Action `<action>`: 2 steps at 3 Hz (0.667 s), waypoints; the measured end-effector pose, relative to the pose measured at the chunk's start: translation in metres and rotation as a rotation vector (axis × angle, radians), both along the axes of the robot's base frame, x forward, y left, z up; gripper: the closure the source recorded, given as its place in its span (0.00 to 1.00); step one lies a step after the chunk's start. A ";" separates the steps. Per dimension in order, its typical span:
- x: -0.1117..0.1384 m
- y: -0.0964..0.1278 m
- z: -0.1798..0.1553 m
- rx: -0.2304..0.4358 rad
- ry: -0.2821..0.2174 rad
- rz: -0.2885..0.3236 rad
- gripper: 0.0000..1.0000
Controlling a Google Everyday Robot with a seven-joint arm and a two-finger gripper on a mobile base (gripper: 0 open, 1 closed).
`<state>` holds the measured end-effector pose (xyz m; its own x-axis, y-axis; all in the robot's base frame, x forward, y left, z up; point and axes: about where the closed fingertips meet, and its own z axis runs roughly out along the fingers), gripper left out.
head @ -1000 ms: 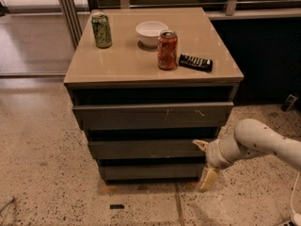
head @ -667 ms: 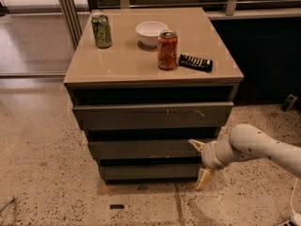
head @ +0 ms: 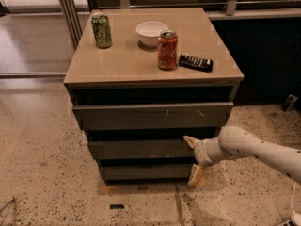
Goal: Open middle drawer
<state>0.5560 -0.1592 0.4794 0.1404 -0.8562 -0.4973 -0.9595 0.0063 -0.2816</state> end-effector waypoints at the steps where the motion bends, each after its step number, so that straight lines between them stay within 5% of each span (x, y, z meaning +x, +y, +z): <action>1: 0.021 0.002 -0.015 -0.016 -0.016 -0.018 0.00; 2: 0.038 0.004 -0.029 -0.028 -0.020 -0.035 0.00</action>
Offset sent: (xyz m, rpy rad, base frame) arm 0.0622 0.0038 -0.0429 -0.0455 -0.0288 -0.0625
